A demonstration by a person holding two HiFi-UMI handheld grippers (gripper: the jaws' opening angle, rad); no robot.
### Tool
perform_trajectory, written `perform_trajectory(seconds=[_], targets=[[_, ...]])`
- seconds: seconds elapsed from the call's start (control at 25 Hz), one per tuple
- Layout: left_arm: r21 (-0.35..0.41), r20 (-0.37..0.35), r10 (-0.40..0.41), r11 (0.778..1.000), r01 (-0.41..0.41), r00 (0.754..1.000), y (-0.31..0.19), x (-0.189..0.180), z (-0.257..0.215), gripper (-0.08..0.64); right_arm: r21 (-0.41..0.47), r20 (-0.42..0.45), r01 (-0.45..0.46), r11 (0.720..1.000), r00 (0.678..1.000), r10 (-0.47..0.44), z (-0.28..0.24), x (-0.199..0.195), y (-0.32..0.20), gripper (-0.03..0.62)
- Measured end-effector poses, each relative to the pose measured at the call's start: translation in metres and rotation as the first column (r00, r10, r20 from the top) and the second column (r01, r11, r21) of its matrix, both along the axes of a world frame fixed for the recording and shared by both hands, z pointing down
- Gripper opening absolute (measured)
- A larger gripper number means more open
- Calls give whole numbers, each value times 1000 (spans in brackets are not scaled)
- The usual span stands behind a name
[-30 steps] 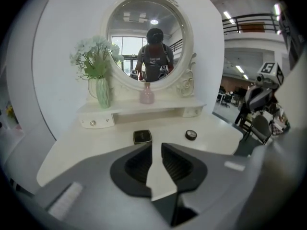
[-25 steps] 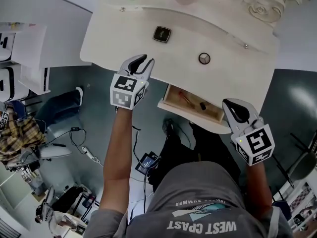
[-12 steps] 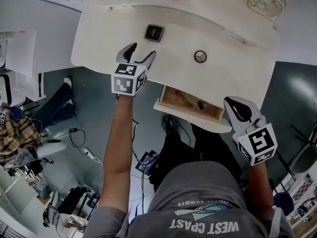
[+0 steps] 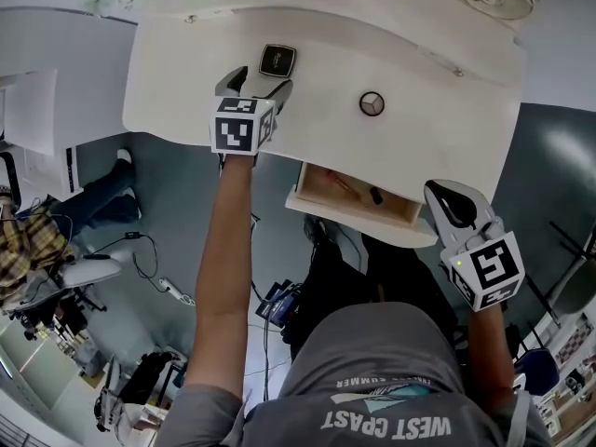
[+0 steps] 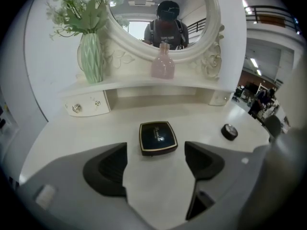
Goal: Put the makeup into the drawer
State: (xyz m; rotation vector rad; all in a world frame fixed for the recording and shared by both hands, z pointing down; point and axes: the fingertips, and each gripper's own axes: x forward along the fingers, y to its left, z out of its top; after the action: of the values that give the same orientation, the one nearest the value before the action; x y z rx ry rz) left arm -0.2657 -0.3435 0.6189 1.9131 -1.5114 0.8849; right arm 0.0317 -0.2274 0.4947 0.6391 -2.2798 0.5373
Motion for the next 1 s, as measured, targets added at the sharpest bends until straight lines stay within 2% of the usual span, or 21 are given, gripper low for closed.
perform_trajectory(seconds=[0.32,0.52,1.0], targets=[[-23,4,7,1000,-7,1000,-15,4,12,373,-1,-5,-21,1000,1000,21,7,3,-8,2],[-38,2,8,999,-8,1000,-19,6,18,306,-4,-11,-33,999,999,33,10,6,-12,2],[0,-23,31,1000,-31,999,-20,3,14,284,-6,-12,-34,999,999,34,10,-6,-15,2]])
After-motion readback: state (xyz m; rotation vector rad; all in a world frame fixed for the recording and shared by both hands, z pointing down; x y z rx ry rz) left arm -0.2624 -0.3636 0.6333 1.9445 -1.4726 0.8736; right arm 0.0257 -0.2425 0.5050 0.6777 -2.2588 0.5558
